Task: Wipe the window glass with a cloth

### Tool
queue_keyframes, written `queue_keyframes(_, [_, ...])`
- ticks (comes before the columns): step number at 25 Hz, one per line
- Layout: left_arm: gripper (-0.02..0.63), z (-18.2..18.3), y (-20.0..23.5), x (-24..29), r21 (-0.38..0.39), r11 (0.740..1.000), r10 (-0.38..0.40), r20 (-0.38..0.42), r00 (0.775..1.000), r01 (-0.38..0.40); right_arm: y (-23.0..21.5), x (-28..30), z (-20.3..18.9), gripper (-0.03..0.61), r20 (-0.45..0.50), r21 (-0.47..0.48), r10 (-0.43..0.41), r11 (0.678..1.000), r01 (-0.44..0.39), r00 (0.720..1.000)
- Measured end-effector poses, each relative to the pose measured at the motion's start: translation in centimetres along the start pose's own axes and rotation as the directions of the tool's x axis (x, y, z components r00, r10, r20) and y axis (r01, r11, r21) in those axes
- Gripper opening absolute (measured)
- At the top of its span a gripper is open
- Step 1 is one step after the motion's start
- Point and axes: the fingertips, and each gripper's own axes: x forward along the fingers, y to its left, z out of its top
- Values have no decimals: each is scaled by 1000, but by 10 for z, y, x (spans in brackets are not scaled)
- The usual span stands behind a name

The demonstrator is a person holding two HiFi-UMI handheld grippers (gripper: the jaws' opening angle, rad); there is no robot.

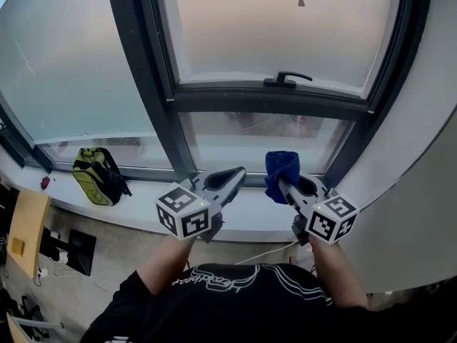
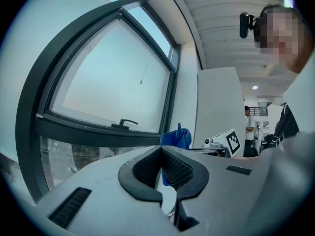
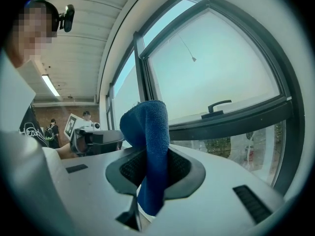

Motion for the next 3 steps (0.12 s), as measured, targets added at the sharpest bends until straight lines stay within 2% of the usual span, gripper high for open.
queue_keyframes(3, [6, 5, 2, -1, 2, 1000, -7, 3, 1000, 6, -4, 2, 0, 67, 6, 16, -12, 1000, 12, 1000])
